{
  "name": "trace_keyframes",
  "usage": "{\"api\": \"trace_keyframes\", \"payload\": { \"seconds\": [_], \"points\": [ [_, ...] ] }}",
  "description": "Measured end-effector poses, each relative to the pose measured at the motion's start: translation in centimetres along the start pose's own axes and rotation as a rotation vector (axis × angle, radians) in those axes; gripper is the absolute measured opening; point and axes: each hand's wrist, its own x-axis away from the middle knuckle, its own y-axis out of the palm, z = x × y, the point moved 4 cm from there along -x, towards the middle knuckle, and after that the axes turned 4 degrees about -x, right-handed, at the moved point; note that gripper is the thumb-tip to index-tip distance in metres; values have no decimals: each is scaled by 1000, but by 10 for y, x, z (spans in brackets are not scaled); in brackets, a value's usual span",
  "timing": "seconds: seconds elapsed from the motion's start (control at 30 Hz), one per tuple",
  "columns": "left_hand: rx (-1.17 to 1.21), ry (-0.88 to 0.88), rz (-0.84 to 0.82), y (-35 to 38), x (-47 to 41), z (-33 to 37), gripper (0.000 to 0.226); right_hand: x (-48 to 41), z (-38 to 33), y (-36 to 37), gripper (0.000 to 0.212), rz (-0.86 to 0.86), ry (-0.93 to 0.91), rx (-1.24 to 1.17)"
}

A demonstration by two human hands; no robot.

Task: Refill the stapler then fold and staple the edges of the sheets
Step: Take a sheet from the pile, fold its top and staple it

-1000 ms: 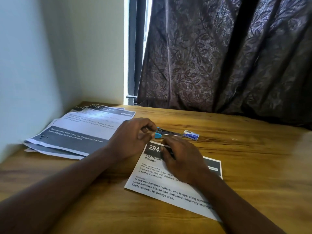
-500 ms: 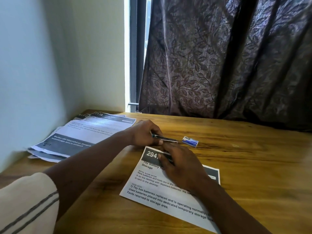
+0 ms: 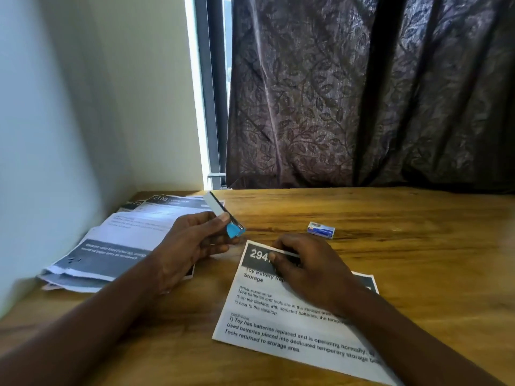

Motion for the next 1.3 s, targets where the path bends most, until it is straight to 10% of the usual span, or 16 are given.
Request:
{"api": "trace_keyframes", "payload": {
  "seconds": [0.47, 0.67, 1.3],
  "points": [
    [14, -31, -124, 10, 10, 4, 43, 1, -8, -10, 20, 137, -70, -28],
    [69, -11, -238, 5, 7, 2, 77, 1, -7, -11, 22, 158, -57, -24],
    [-227, 101, -244, 6, 8, 0, 46, 1, -9, -9, 24, 126, -83, 28]
  ]
}}
